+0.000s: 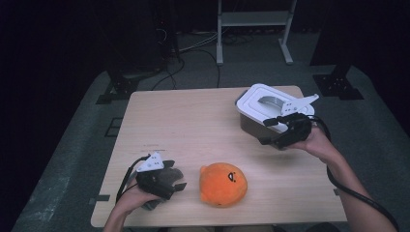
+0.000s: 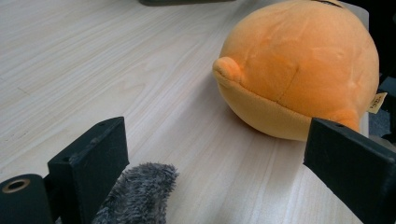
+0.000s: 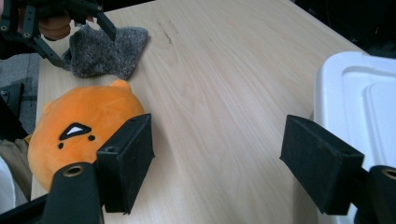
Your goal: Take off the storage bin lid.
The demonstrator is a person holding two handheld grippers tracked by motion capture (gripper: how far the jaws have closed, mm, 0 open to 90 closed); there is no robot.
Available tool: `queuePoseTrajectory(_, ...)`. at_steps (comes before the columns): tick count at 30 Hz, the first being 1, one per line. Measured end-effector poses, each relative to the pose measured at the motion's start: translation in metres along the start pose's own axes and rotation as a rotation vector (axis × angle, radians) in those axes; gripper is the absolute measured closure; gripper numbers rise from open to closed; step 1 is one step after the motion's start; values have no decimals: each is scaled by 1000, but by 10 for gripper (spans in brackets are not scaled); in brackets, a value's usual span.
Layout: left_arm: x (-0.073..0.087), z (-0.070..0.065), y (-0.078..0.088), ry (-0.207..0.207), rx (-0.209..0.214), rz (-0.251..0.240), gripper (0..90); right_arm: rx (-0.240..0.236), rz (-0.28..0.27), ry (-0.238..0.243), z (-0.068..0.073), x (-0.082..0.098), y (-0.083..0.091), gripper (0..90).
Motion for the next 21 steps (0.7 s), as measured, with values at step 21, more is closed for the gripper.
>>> queuePoseTrajectory(21, 3, 2, -1, 6, -7, 11, 30, 51, 0, -10, -26, -16, 9, 241)
Point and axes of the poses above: each handheld gripper's, and its own axes: y roughly backward along the jaws, x roughly out of its underside, z roughly to its left, the point moved 5 cm from there along -y, roughly forward along the jaws, and after that the axes turned 4 degrees about x, right-handed, at the moved point
